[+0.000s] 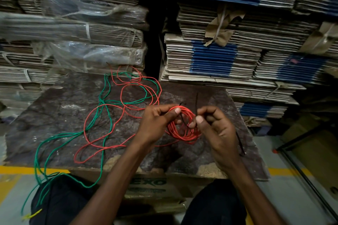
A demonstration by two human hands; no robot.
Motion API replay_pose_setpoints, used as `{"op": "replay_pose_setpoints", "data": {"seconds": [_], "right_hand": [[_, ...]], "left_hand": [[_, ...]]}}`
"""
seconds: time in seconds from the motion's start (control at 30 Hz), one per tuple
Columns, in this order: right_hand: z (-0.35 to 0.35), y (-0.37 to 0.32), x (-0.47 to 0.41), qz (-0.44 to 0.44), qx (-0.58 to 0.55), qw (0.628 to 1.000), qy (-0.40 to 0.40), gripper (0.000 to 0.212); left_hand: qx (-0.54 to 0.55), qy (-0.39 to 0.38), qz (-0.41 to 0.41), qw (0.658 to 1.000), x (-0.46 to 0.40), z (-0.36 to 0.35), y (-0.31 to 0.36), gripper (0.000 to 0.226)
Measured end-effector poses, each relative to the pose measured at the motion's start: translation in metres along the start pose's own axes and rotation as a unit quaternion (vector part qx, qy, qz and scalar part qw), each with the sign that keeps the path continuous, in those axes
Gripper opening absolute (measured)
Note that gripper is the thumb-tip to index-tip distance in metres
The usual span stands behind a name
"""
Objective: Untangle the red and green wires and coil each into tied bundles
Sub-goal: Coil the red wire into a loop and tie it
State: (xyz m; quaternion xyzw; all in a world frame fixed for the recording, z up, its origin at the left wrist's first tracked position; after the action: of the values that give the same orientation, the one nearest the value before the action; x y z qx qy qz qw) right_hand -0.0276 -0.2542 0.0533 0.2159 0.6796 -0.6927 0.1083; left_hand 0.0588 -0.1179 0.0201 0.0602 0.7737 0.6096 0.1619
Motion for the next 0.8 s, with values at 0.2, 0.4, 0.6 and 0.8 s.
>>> {"op": "replay_pose_setpoints", "data": {"seconds": [0.2, 0.4, 0.6, 0.8], "right_hand": [[0.005, 0.0029, -0.0019, -0.013, 0.013, 0.998, 0.056, 0.012], [0.0015, 0.0002, -0.002, -0.012, 0.028, 0.996, 0.08, 0.024], [0.0022, -0.001, -0.0026, -0.006, 0.062, 0.992, 0.107, 0.026], [-0.0008, -0.0012, -0.0051, -0.003, 0.093, 0.991, 0.099, 0.024]], "left_hand": [[0.014, 0.025, 0.002, 1.0, 0.0, -0.0008, -0.0018, 0.021], [0.005, 0.032, -0.006, 0.999, 0.0012, 0.0006, 0.0012, 0.027], [0.006, 0.035, -0.008, 0.999, 0.0032, 0.0032, 0.0027, 0.03], [0.008, 0.032, -0.016, 0.999, 0.0031, 0.003, 0.0043, 0.029]]}}
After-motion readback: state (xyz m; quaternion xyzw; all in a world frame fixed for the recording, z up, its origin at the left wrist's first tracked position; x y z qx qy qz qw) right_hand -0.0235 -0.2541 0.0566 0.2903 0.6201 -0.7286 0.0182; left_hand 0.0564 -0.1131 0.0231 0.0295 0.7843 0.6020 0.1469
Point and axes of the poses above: each hand's wrist, its own x-axis away from the middle knuckle, its own z-axis out of the back of the hand, y = z × x, the point moved 7 cm from there along -x, towards the middle knuckle, and after that the axes turned 3 degrees about x, right-handed, at the moved point
